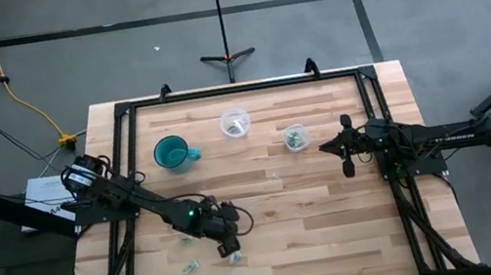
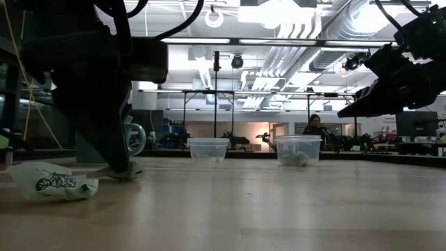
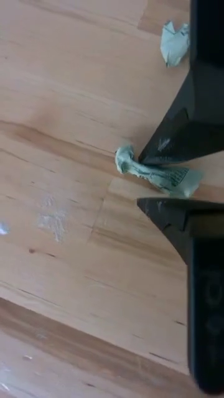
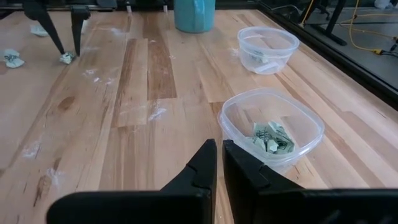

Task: Pick and place items into bin
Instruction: Put the stevia packet into the large transparent bin

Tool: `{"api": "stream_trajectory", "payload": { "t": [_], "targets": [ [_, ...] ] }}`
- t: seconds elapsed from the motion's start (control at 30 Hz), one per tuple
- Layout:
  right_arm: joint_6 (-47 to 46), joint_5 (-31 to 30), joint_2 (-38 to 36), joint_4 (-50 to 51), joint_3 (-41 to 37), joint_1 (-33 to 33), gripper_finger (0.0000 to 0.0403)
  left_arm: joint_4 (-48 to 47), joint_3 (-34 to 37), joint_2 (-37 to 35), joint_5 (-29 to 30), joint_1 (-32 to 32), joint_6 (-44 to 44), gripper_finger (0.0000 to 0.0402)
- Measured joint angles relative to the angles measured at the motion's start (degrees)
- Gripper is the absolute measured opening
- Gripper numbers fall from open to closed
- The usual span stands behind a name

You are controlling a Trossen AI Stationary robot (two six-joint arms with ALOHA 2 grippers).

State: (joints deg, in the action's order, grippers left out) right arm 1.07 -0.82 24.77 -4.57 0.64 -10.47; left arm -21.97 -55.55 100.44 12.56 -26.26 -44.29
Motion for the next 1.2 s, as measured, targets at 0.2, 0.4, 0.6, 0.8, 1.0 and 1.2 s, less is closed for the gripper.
{"api": "stream_trajectory", "payload": {
  "t": [0.2, 0.4, 0.6, 0.8, 1.0, 1.2],
  "targets": [
    [0.34, 0.07, 0.02, 0.07, 0.0, 0.01, 0.002, -0.03, 0.0, 0.0, -0.04, 0.0, 2.71, 0.0053],
    [0.83, 0.11, 0.0, 0.07, 0.0, -0.01, 0.0018, -0.36, 0.01, -0.55, -4.34, 1.74, 5.68, 0.0023],
    [1.72, 0.13, 0.0, 0.07, 0.0, -0.01, 0.0017, -0.97, 0.0, -4.83, -4.34, 9.8, 13.38, 0.0031],
    [1.74, 0.02, 0.02, 0.05, 0.0, 0.01, 0.0017, 3.45, 0.0, -10.22, -3.44, 21.52, 34.53, 0.0022],
    [1.74, -0.04, 0.01, 0.01, 0.0, -0.01, 0.0018, 15.77, -0.05, -9.25, -4.95, 35.1, 49.21, 0.0037],
    [1.74, -0.11, 0.01, 0.02, 0.0, -0.01, 0.0017, 19.1, -0.02, -7.27, -7.97, 44.62, 52.99, 0.0022]
  ]
}}
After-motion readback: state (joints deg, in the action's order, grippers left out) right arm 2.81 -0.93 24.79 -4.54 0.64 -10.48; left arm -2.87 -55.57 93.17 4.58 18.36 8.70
